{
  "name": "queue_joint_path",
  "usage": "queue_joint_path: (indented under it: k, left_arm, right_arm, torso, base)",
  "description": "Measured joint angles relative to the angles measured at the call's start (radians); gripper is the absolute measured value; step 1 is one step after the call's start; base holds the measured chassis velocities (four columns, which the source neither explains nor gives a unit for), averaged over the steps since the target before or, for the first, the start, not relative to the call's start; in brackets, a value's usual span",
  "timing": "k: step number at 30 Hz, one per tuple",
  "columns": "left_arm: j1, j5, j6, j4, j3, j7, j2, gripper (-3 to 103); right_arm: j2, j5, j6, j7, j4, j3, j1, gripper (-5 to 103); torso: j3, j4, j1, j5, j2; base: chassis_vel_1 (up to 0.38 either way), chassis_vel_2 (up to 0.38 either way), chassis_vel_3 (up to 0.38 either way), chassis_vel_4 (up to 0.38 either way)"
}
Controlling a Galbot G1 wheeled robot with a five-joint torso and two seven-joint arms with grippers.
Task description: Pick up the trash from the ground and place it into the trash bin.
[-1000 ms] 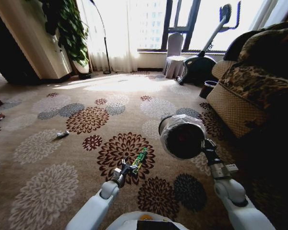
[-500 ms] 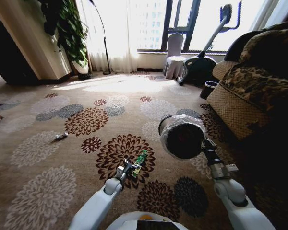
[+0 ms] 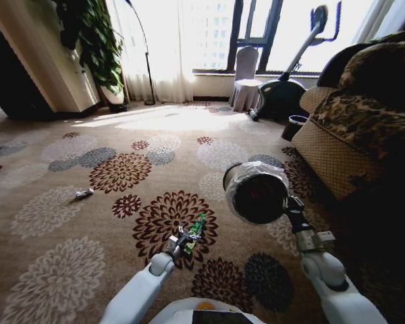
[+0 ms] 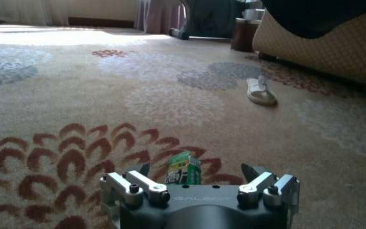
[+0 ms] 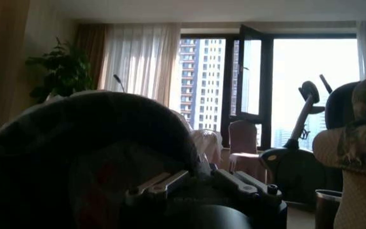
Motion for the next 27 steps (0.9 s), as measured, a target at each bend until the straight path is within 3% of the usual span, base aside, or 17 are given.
queue_joint_path:
  k: [9, 15, 27]
  left_arm:
    - [-0.02, 0.002, -0.005, 0.029, -0.002, -0.004, -0.011, 98]
    - [-0.056, 0.067, 0.002, 0.108, -0.017, -0.034, -0.03, 94]
    - [-0.129, 0.062, -0.025, 0.239, -0.008, 0.005, -0.06, 98]
  right_arm:
    - [0.0, 0.0, 0.0, 0.0, 0.0, 0.0, 0.0, 0]
    - [0.0, 0.0, 0.0, 0.0, 0.0, 0.0, 0.0, 0]
    - [0.0, 0.0, 0.0, 0.0, 0.0, 0.0, 0.0, 0]
  torso:
    - [0.0, -0.0005, 0.0, 0.0007, 0.0]
    - [0.0, 0.0001, 0.0, -0.0002, 0.0]
    - [0.0, -0.0002, 0.0, 0.0, 0.0]
  base:
    - [-0.128, -0.119, 0.136, 0.099]
    - [-0.06, -0.032, 0.045, 0.021]
    - [0.004, 0.003, -0.001, 0.0]
